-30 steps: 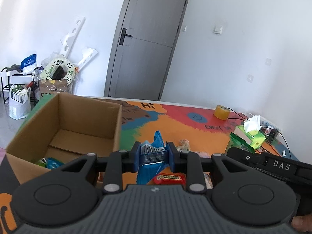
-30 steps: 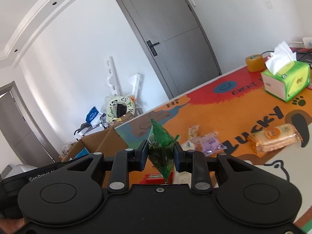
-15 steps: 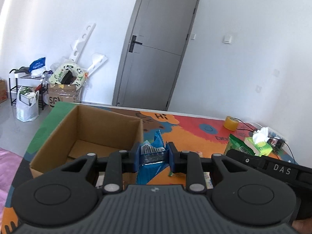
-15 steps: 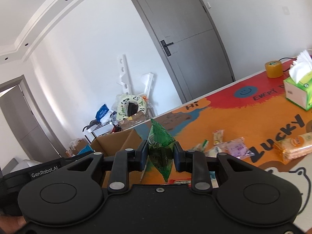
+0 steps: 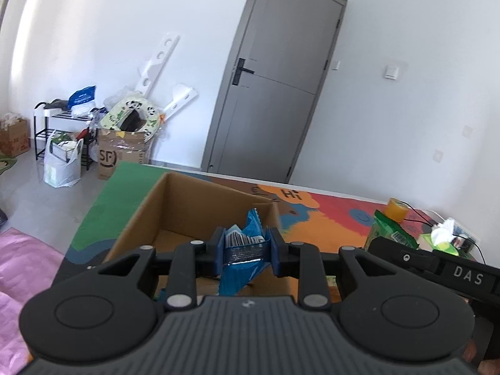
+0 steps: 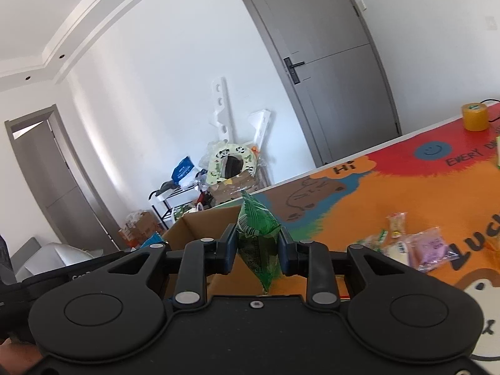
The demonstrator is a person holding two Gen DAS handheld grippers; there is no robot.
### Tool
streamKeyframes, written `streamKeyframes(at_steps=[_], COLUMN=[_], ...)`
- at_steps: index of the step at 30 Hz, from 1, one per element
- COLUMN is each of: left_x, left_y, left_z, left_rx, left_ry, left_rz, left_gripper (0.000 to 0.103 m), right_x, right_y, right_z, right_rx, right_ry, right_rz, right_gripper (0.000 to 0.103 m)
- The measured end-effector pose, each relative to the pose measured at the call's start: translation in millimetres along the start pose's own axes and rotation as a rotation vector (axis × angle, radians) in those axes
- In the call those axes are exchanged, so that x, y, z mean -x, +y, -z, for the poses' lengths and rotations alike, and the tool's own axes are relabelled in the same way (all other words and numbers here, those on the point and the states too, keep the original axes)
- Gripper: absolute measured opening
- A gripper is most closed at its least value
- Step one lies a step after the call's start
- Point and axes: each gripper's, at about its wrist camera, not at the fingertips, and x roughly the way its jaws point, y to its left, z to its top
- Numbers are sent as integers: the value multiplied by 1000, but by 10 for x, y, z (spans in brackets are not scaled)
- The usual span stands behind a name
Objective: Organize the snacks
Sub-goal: 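Carry both packets over the cardboard box and release them inside, then move both grippers back from the box to the snack pile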
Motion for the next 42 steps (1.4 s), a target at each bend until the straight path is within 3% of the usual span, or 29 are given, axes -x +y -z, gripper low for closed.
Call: streamKeyframes(at_steps=[10,23,25,29,32,39,42], left_x=[-180,-30,-13,-20,-23,-10,-2], left_y=[321,520,542,527,487,298,194], left_z=[-62,-123,-116,-113,-107,-58,-28], left_rx=[56,90,95,92,84,56,40], left_ry=[55,44,43,48,52,49,48], left_rz=[-31,-63,-70,-70,-69,-55,-51], left_gripper=[29,36,38,46,50,73,77], right_x=[-258,-492,-528,-499,-431,-212,-113], right_y=[242,522,563,571,517,266,146], right_z=[7,12,5,16,38,76,82], right_rx=[19,23,21,19,5,-38,-53], right_ry=[36,75,80,69,71,62,54], right_rz=[-28,-74,-87,-67,-53,5,27], right_gripper=[28,28,31,51,55,68,71])
